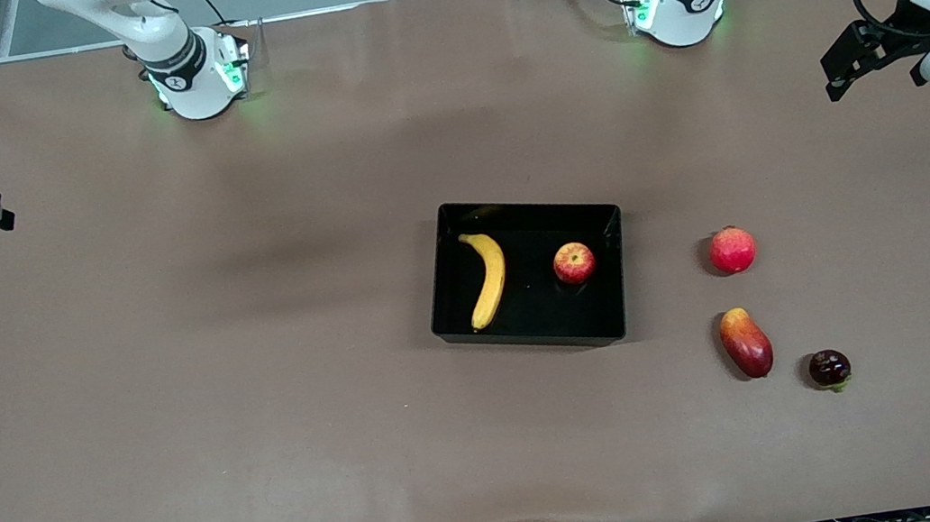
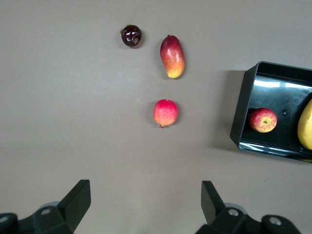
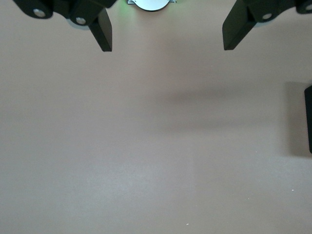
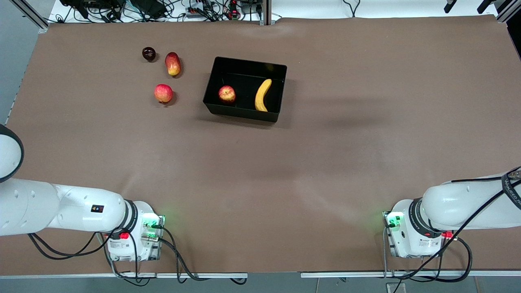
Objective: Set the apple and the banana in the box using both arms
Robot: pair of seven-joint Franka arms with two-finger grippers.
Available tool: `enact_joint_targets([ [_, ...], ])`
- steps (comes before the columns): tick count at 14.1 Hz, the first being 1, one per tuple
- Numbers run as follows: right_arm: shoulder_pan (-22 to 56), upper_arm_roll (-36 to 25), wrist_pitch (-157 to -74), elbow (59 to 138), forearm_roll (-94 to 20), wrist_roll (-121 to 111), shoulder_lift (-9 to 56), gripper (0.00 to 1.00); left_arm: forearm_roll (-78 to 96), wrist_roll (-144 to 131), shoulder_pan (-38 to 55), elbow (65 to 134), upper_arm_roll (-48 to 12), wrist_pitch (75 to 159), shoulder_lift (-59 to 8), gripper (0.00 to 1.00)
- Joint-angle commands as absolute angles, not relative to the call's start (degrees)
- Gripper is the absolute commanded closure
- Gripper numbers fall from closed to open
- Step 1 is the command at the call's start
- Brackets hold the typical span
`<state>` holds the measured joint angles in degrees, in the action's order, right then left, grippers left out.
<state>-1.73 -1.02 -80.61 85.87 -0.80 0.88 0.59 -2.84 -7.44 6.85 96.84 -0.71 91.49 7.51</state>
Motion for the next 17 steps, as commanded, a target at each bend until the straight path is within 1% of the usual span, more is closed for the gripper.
enact_joint_targets([
  [1, -1.9, -0.8, -80.4, 85.3, -1.6, 1.9, 0.4, 0.00, -1.8, -6.9, 7.2, 98.1, -0.4, 92.1, 8.4, 0.00],
  [11, -1.9, -0.8, -80.3, 85.3, -1.6, 1.9, 0.5, 0.00, -0.3, -7.4, 7.2, 96.9, -0.4, 91.3, 8.4, 0.00],
  [17, -1.9, -0.8, -80.2, 85.3, -1.6, 1.9, 0.5, 0.00, 1.4, -12.0, 7.5, 94.8, -0.9, 90.3, 7.2, 0.00],
])
